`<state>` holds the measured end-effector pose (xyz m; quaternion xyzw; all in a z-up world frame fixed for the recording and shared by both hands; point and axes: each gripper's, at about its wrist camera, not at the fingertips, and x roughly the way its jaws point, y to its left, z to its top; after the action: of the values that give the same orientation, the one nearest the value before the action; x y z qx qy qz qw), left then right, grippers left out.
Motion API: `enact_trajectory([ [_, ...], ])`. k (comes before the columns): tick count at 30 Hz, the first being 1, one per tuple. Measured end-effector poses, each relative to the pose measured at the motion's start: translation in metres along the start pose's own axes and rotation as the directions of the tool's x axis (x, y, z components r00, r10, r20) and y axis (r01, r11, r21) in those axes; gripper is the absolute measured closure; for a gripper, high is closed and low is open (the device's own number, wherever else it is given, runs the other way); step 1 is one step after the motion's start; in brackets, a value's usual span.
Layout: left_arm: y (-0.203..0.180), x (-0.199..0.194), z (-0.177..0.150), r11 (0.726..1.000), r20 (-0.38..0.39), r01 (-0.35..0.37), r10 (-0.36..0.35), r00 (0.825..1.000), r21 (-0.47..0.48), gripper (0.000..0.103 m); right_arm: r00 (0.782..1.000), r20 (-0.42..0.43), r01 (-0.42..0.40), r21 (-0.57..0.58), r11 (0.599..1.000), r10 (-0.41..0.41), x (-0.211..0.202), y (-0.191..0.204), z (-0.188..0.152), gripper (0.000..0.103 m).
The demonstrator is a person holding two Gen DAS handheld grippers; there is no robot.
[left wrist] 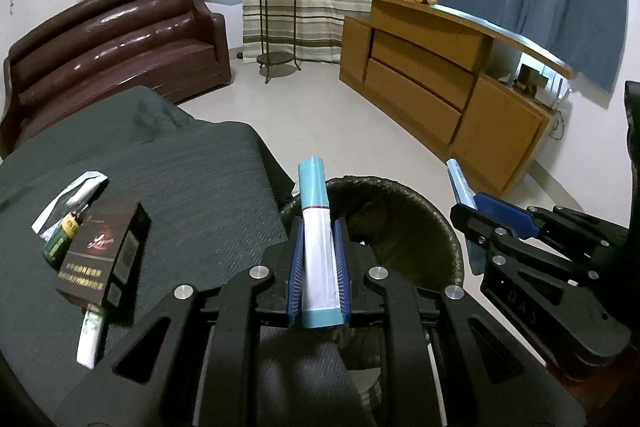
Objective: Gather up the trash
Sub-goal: 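Carry both tubes in both grippers over the trash bin, then open both grippers to drop the tubes into the bin, then move both open grippers back over the table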
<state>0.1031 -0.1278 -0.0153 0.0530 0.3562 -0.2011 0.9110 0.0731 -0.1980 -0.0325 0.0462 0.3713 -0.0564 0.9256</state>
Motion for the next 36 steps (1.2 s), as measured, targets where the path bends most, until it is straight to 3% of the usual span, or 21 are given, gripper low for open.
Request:
enact_trajectory([
  [12, -0.006, 0.022, 0.008, 0.999, -0.04, -0.03, 0.03, 0.999, 0.012, 0.087, 1.0, -0.009, 0.011, 0.03, 0.999, -0.011, 0.015, -0.011, 0.007, 0.082],
  [17, -0.002, 0.025, 0.01, 0.999, -0.054, -0.033, 0.032, 0.998, -0.007, 0.066, 1.0, -0.022, 0.007, 0.041, 0.999, -0.006, 0.019, -0.012, 0.005, 0.081],
  [29, -0.001, 0.021, 0.011, 0.999, -0.035, -0.049, 0.048, 0.998, -0.01, 0.042, 0.999, 0.003, 0.037, 0.067, 0.997, -0.038, 0.013, -0.015, 0.006, 0.053],
  [36, 0.007, 0.005, 0.009, 0.996, -0.002, -0.089, 0.089, 0.996, -0.005, 0.034, 0.999, 0.029, 0.037, 0.086, 0.996, -0.039, 0.008, -0.012, 0.007, 0.023],
])
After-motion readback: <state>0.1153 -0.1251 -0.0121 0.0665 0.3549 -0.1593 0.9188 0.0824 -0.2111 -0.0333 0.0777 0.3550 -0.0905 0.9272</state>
